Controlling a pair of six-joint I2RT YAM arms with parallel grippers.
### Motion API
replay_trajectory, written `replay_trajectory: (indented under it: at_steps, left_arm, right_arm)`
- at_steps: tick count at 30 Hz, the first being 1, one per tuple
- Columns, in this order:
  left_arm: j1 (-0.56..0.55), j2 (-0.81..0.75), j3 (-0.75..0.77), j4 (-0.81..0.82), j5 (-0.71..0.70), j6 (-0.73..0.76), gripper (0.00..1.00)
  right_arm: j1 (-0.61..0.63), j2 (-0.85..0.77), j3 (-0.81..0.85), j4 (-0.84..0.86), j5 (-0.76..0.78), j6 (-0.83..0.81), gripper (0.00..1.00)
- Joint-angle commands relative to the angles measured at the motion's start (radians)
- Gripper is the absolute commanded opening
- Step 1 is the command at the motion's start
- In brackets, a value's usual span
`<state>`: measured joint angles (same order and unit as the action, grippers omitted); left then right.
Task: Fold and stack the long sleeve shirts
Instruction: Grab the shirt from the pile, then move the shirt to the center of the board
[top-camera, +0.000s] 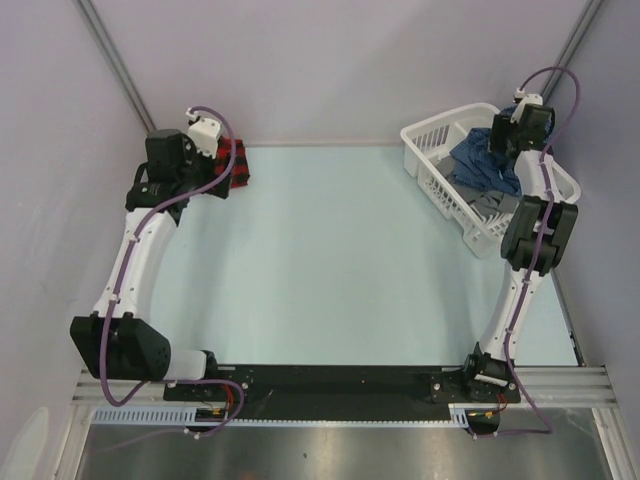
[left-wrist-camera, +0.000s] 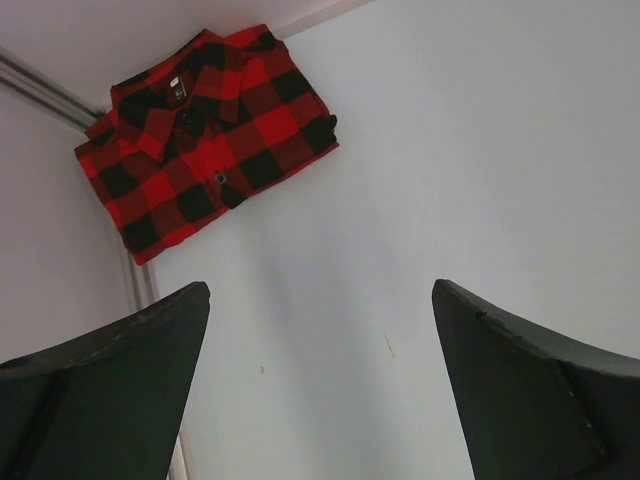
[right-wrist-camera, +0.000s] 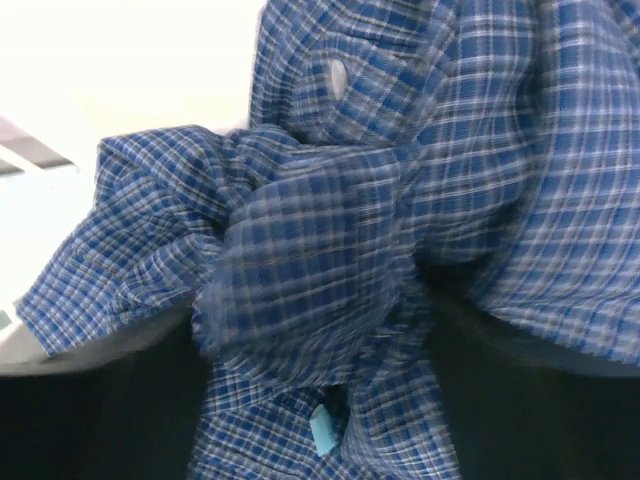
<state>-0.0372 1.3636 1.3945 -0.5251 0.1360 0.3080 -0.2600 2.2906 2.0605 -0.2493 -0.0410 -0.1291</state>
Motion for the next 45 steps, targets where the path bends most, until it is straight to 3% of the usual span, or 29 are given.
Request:
replay_trajectory:
  at_steps: [1, 2, 4, 7, 12, 15, 17, 21, 25, 27, 30, 31, 32, 33, 35, 36, 37, 39, 40, 42, 45]
  left_arm:
    - [-0.007, 0.011, 0.001, 0.037, -0.101, 0.039, 0.99]
    - [-0.007, 0.028, 0.012, 0.036, -0.120, 0.031, 0.99]
    - [-0.009, 0.048, 0.046, 0.022, -0.131, 0.019, 0.99]
    - [-0.007, 0.075, 0.084, 0.004, -0.134, -0.004, 0.99]
    - [-0.007, 0.077, 0.101, 0.005, -0.095, -0.036, 0.99]
    - [-0.004, 0.083, 0.113, 0.010, -0.125, -0.064, 0.99]
    - [0.006, 0.080, 0.121, 0.010, -0.131, -0.078, 0.99]
    - [0.037, 0.066, 0.133, 0.010, -0.102, -0.144, 0.99]
    - [0.155, 0.055, 0.150, 0.005, -0.027, -0.228, 1.00]
    - [0.216, 0.052, 0.156, 0.005, 0.002, -0.279, 1.00]
    - [0.292, 0.043, 0.153, 0.002, 0.106, -0.302, 0.99]
    - [0.302, 0.037, 0.149, 0.002, 0.119, -0.302, 0.99]
    - [0.313, 0.022, 0.141, -0.004, 0.144, -0.282, 0.99]
    - [0.330, 0.014, 0.123, -0.025, 0.160, -0.261, 0.99]
    - [0.339, -0.012, 0.091, -0.048, 0.195, -0.192, 0.99]
    - [0.348, -0.018, 0.048, -0.074, 0.212, -0.167, 1.00]
    - [0.352, -0.027, 0.022, -0.088, 0.233, -0.106, 0.99]
    - [0.358, -0.052, -0.046, -0.136, 0.289, -0.051, 1.00]
    - [0.358, -0.064, -0.064, -0.156, 0.319, 0.023, 0.99]
    - [0.349, -0.107, -0.121, -0.247, 0.465, 0.142, 1.00]
    - [0.236, -0.182, -0.231, -0.317, 0.441, 0.339, 1.00]
  right_arm:
    - [0.005, 0.003, 0.101, 0.048, 0.014, -0.032, 0.60]
    - [0.002, -0.005, 0.127, 0.032, 0.000, -0.030, 0.23]
    - [-0.008, -0.040, 0.174, -0.011, -0.069, -0.006, 0.00]
    - [-0.012, -0.142, 0.282, -0.082, -0.215, 0.081, 0.00]
    - [0.042, -0.357, 0.247, 0.027, -0.455, 0.247, 0.00]
    - [0.142, -0.447, 0.251, 0.113, -0.500, 0.324, 0.00]
    - [0.234, -0.477, 0.274, 0.198, -0.500, 0.383, 0.00]
    - [0.418, -0.415, 0.511, 0.306, -0.471, 0.491, 0.00]
    - [0.608, -0.370, 0.584, 0.467, -0.435, 0.563, 0.00]
    - [0.695, -0.397, 0.544, 0.498, -0.398, 0.607, 0.00]
    - [0.680, -0.495, 0.307, 0.530, -0.407, 0.754, 0.00]
    - [0.656, -0.526, 0.130, 0.492, -0.407, 0.794, 0.03]
    - [0.627, -0.554, 0.007, 0.455, -0.418, 0.827, 0.13]
    - [0.548, -0.607, -0.110, 0.417, -0.451, 0.813, 0.53]
    - [0.477, -0.623, -0.407, 0.224, -0.572, 0.653, 0.92]
    - [0.411, -0.602, -0.462, 0.108, -0.597, 0.567, 0.99]
    - [0.380, -0.583, -0.509, -0.097, -0.670, 0.320, 1.00]
    - [0.328, -0.580, -0.577, -0.305, -0.622, 0.165, 1.00]
    - [0.317, -0.589, -0.589, -0.356, -0.664, 0.054, 1.00]
    - [0.314, -0.623, -0.640, -0.383, -0.663, 0.002, 0.99]
    - [0.389, -0.661, -0.666, -0.418, -0.637, -0.113, 0.99]
